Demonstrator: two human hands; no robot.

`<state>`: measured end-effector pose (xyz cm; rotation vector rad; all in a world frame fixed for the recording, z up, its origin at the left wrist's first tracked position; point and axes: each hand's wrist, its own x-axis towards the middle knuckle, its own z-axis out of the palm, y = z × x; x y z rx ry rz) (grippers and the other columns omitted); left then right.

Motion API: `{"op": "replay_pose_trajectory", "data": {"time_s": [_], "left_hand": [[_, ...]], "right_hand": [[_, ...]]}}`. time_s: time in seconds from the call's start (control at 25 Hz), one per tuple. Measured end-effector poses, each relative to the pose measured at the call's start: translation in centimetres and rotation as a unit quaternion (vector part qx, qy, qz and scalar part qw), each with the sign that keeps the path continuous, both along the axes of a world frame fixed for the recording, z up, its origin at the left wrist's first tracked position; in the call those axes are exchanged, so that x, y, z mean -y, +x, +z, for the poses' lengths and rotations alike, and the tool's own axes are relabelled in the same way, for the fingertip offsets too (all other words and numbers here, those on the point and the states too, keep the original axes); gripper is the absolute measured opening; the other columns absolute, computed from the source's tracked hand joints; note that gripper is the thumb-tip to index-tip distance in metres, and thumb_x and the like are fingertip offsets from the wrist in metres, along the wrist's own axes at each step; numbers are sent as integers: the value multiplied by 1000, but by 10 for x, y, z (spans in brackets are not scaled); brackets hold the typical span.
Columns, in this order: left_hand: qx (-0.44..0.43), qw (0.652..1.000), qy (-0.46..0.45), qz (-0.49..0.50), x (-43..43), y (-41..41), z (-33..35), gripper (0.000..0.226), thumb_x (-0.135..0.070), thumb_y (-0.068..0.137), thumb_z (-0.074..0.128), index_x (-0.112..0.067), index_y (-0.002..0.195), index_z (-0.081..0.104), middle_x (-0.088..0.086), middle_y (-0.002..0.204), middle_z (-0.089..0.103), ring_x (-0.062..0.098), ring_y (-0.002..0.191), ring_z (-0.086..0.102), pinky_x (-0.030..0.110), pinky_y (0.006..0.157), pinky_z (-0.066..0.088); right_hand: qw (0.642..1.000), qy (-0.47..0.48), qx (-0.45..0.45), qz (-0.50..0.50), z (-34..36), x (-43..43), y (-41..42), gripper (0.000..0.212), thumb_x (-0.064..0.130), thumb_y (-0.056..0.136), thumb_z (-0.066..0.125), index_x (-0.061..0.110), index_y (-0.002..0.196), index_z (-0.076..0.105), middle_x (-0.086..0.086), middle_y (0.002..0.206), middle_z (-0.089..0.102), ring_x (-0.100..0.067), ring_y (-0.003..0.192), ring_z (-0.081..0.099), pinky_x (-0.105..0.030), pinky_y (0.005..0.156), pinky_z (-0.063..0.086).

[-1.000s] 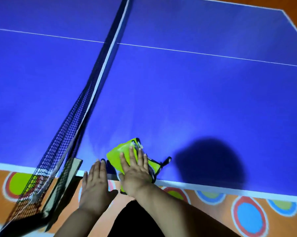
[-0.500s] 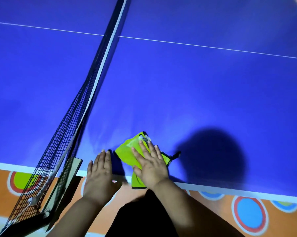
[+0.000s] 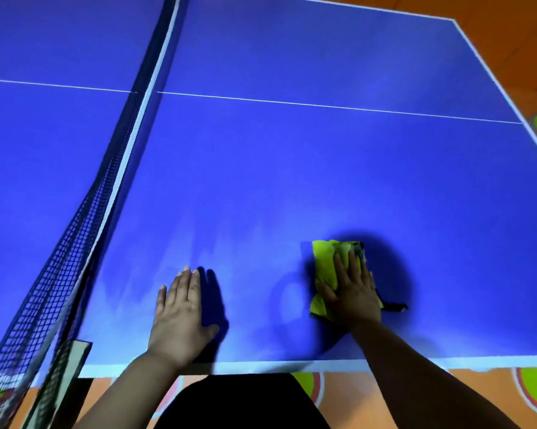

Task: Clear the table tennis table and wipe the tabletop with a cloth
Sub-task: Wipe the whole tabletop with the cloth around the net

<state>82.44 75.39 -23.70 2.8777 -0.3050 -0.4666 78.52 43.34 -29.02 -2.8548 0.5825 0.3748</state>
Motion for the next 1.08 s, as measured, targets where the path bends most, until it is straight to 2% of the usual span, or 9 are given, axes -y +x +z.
{"op": "replay_pose_trajectory", "data": {"time_s": [0.08,0.2,0.36,0.48,0.56,0.68,0.8,0.96,1.08], "left_hand": [[30,998,35,-43,-14,9,2,116,-44,55,83,0,145,24,18,151,24,30,140,25,41,112,4],[60,983,109,-137,-54,24,3,112,-26,16,93,10,116,59,27,119,59,41,109,59,46,107,14],[70,951,221,-203,-120,41,21,96,-20,23,89,5,112,65,26,117,61,42,116,54,40,114,-14],[26,932,281,-228,-155,44,29,67,-37,85,55,-14,144,33,12,155,15,31,144,-5,46,90,-37],[-16,917,318,-241,-174,47,29,53,-42,93,38,-22,142,34,6,157,7,26,143,-17,48,83,-40],[12,944,256,-207,-216,44,24,41,-48,87,52,-20,116,60,9,151,31,27,145,2,45,93,-37],[45,958,204,-196,-251,40,17,33,-23,39,89,-10,61,68,19,106,67,39,121,51,43,113,-16],[96,968,174,-153,-282,28,14,34,-18,39,87,-8,67,71,15,115,65,34,127,46,47,114,-6],[121,974,132,-142,-289,21,9,36,-15,39,86,-6,70,70,15,114,66,34,125,48,46,113,-2]], "right_hand": [[999,5,-9,-46,2,6,-7,88,73,80,27,28,153,12,-4,162,-1,-29,148,-1,-43,117,6],[994,0,-19,-107,4,-9,-13,77,56,93,43,27,154,6,-6,162,-6,-29,148,-6,-42,118,5],[987,-13,-32,-160,5,-64,-23,75,57,93,41,26,154,8,-11,161,-2,-34,147,-2,-45,117,6],[991,-21,-24,-130,0,-126,-27,78,62,82,33,19,147,36,-21,154,27,-45,141,23,-57,110,25],[995,-23,-23,-97,-4,-169,-27,76,58,77,35,15,137,52,-25,144,43,-50,129,41,-60,100,37],[998,-48,-10,-42,-6,-230,-25,74,55,77,37,16,139,48,-25,144,42,-51,126,44,-57,102,32],[998,-56,2,16,-13,-284,-23,75,54,77,42,16,141,38,-26,145,40,-53,124,44,-58,102,23],[992,-23,6,122,-13,-357,-16,81,53,72,64,19,142,42,-23,147,38,-49,128,39,-61,106,29],[971,0,14,237,-9,-402,-2,64,53,81,42,30,141,42,-15,152,34,-44,136,34,-58,109,22]]}}
